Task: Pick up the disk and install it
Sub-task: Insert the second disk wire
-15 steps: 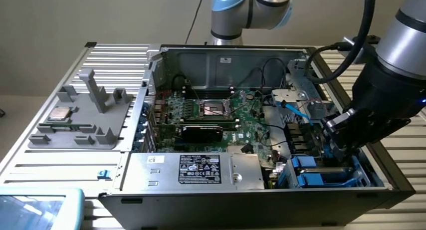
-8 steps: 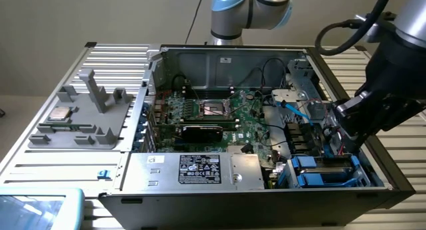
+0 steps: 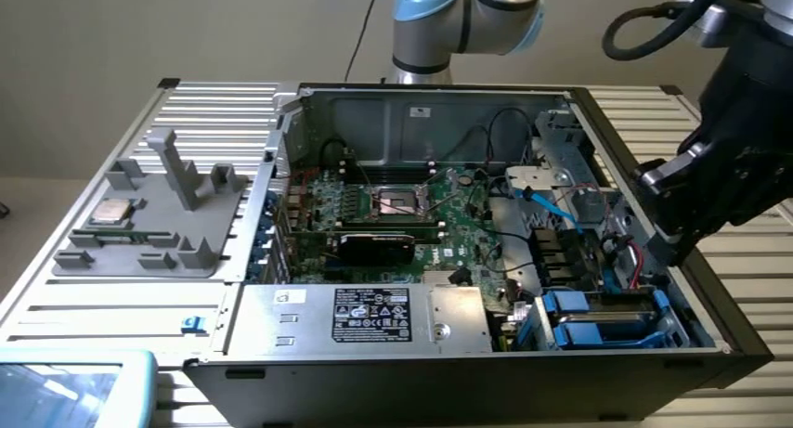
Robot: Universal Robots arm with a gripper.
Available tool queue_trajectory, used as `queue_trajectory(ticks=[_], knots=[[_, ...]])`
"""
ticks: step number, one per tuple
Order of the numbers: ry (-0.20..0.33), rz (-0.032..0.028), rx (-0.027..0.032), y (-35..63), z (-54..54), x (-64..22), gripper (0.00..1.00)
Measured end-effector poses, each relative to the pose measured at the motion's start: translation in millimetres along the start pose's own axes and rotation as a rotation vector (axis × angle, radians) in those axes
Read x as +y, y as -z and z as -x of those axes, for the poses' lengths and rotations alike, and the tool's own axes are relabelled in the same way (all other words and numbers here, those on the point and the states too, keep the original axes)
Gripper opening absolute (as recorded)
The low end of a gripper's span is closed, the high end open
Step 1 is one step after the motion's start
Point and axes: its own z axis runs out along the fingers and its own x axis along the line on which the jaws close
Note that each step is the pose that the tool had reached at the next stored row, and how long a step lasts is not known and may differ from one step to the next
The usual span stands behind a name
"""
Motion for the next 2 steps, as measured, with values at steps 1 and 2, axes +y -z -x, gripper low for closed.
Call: queue_trajectory(ticks=[1, 2], knots=[[0.0, 0.0, 0.0, 0.0, 0.0, 0.0, 0.11], [0.0, -0.0001, 0.0, 0.0, 0.0, 0.0, 0.11]])
